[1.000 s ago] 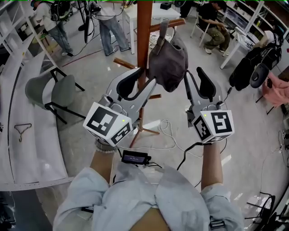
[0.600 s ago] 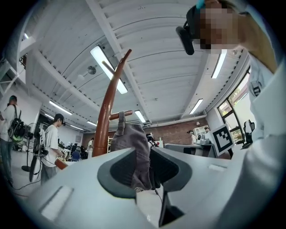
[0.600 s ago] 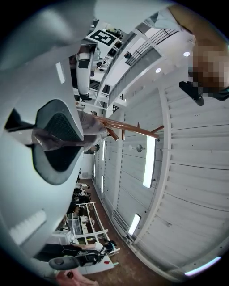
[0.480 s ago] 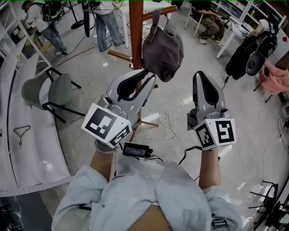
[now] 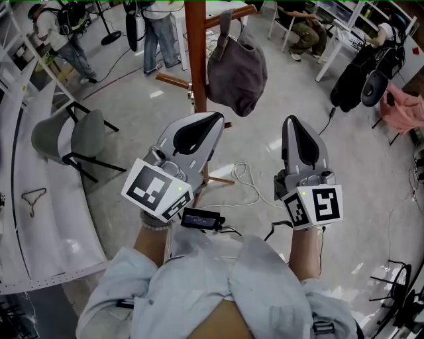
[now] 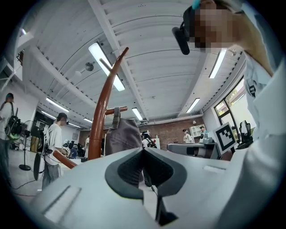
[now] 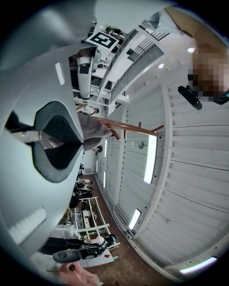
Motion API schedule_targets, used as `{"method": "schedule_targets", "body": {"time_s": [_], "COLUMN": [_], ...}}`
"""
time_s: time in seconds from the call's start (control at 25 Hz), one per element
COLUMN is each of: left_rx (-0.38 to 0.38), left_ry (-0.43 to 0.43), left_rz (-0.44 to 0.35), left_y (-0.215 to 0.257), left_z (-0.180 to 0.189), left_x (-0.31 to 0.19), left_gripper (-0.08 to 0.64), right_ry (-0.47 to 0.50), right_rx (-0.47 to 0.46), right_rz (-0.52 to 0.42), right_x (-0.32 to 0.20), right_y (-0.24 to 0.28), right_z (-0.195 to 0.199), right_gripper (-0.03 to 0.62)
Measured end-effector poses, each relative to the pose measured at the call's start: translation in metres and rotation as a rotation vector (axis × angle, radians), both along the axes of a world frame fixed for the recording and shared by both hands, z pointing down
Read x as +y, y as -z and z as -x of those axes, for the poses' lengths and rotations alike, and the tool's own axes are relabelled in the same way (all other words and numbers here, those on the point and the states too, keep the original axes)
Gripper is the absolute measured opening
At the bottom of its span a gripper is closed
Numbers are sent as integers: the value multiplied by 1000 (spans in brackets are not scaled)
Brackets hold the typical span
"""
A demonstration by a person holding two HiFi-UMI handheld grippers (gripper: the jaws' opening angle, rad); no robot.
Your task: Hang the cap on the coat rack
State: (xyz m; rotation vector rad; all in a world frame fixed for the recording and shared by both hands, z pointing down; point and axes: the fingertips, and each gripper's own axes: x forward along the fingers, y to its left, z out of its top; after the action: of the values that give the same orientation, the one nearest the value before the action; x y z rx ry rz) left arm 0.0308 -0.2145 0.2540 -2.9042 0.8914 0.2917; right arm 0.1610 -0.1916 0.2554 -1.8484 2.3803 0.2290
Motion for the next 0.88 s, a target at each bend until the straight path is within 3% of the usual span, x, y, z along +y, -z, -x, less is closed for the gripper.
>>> {"method": "schedule_targets", "body": {"time_s": [0.88], "left_rx": [8], "left_ry": [5], "left_rz": [30], "left_y": [-6], "left_z": [4], "left_x": [-3], "left_gripper": [3], "right_ry": [25], "right_rx": [21], "right_rz": [26], "right_x": [-5], "right_y": [-7], "right_z": [18], "right_gripper": [6]}}
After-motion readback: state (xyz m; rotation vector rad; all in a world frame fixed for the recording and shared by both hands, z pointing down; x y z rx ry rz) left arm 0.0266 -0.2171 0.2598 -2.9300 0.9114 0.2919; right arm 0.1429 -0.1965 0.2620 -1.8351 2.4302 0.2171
